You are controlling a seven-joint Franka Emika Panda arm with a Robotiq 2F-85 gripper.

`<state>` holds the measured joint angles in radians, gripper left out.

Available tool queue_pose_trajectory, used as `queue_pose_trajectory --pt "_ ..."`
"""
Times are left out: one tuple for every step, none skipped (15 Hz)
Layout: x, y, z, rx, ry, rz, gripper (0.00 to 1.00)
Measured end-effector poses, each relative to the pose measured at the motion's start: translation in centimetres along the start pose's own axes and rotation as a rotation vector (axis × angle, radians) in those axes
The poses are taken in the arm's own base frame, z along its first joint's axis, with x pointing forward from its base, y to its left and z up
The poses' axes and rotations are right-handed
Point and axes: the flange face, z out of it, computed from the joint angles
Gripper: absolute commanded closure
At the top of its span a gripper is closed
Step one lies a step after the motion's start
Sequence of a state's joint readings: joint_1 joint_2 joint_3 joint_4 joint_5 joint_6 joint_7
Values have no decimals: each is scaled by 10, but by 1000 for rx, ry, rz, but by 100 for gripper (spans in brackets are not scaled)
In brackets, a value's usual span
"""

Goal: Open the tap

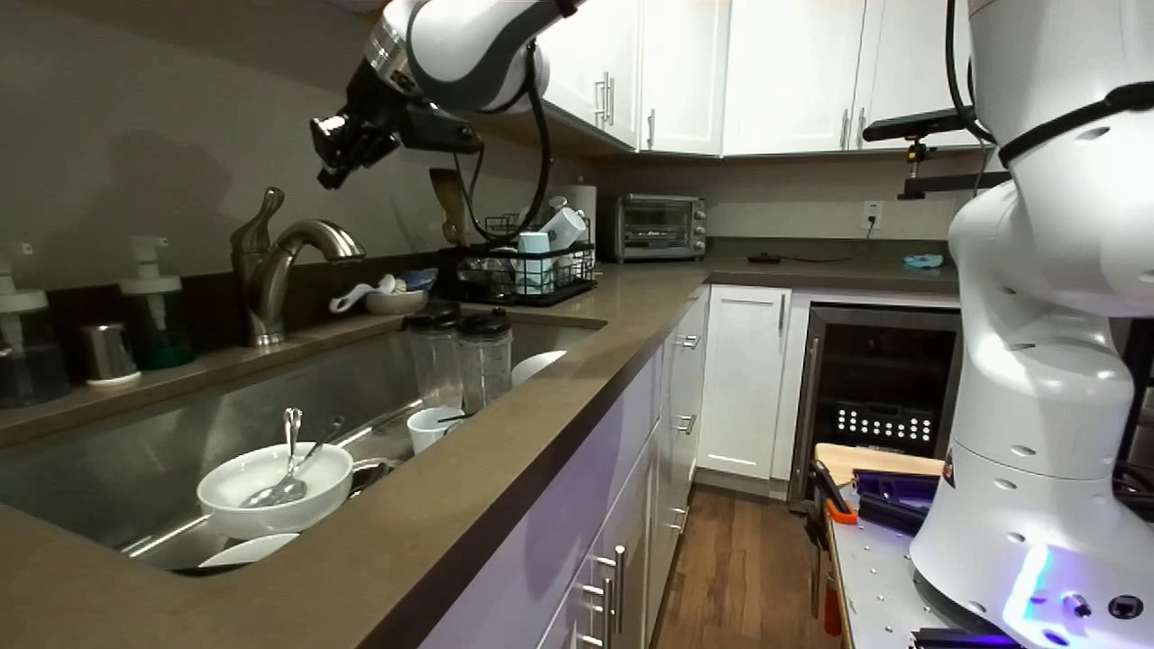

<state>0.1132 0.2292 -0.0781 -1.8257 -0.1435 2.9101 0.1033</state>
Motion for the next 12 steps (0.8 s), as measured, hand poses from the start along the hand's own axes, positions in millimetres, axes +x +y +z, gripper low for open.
queue_pose_trajectory --pt "1 -2 6 4 -3 1 100" --pt "2 -5 11 10 -5 7 98" --pt "3 -8 16 15 -8 11 98" --pt "4 -11 22 20 -11 15 98" --pt "6 -14 26 25 -12 19 97" --pt "9 -16 30 28 -15 21 98" --pt "12 -17 34 30 -17 24 98" --pt "15 -18 37 32 -18 27 98" --pt "18 -18 40 33 -15 33 98" --pt "22 -17 43 33 -12 38 98" --pt "25 -16 45 32 -11 42 98" --pt "29 -15 48 30 -13 44 98"
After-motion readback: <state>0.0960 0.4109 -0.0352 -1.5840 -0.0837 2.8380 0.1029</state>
